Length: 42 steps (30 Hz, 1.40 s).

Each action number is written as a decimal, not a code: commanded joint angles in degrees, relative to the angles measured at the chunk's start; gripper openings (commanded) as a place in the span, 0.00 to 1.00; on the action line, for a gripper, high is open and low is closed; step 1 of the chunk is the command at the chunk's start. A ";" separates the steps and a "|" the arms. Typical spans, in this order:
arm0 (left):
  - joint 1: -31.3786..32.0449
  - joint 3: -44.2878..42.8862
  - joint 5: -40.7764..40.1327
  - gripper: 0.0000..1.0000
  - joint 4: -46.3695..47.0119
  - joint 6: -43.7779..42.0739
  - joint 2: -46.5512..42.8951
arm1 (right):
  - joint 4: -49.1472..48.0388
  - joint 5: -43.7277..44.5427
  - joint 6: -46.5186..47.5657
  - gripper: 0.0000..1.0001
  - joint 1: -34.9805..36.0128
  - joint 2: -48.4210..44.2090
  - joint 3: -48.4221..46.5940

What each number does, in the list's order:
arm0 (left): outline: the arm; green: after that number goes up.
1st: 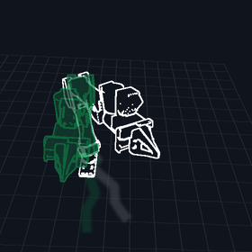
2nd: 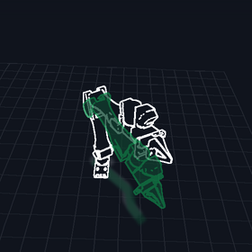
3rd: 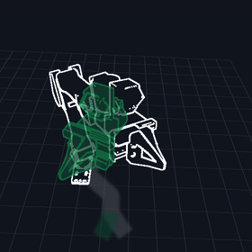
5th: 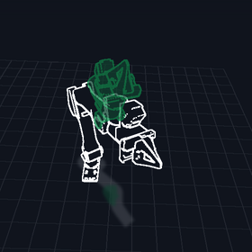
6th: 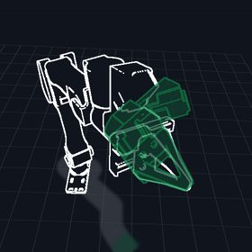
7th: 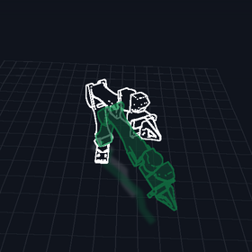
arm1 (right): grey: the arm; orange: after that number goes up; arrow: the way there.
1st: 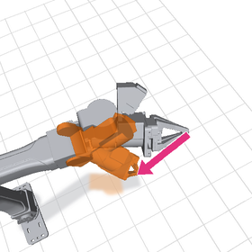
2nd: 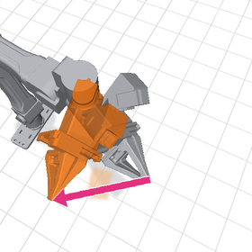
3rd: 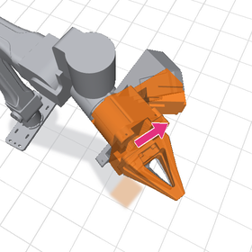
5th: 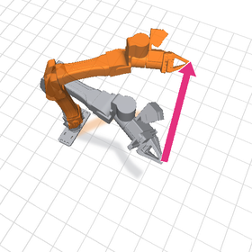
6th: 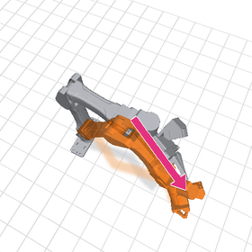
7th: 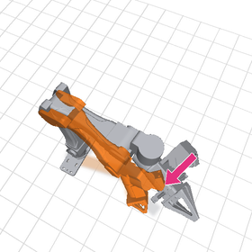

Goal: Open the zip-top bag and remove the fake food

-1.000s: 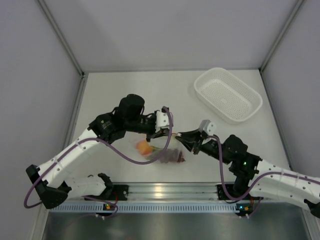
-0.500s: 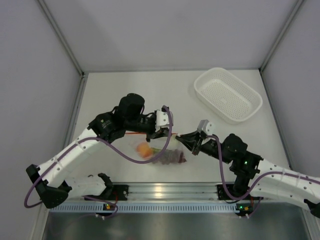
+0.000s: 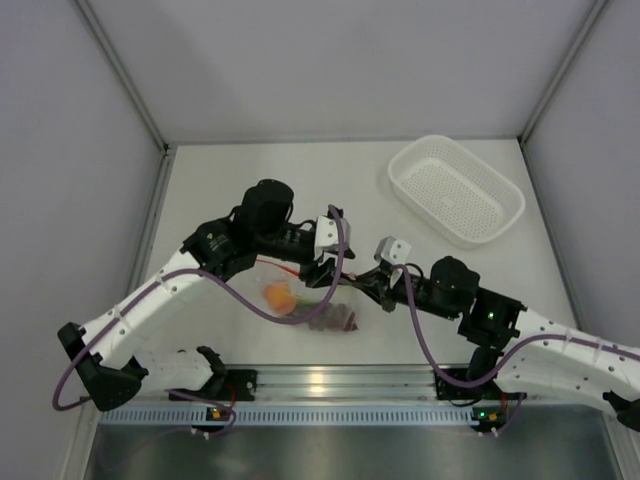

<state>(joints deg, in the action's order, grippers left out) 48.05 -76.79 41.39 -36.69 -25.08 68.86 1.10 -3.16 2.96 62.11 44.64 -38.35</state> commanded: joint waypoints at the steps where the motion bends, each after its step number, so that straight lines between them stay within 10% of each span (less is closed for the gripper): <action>1: 0.20 -3.36 6.16 0.56 3.82 -0.49 1.19 | -0.49 -1.59 1.35 0.00 0.30 -2.80 -1.82; 15: 1.25 -3.45 9.42 0.28 3.81 -0.76 5.40 | -0.05 0.16 -0.15 0.00 0.30 -4.48 -1.99; 32: 1.34 -2.04 5.28 0.49 3.81 -0.93 4.97 | -0.49 1.05 -1.03 0.00 0.30 -4.39 -1.82; 42: 1.25 -1.34 2.82 0.32 3.82 -0.85 4.97 | -0.58 -0.80 -1.12 0.00 0.30 -4.13 -1.91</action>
<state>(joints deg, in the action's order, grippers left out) 49.17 -78.24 44.93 -35.59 -25.15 74.89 3.95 -2.76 2.39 62.08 41.30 -38.35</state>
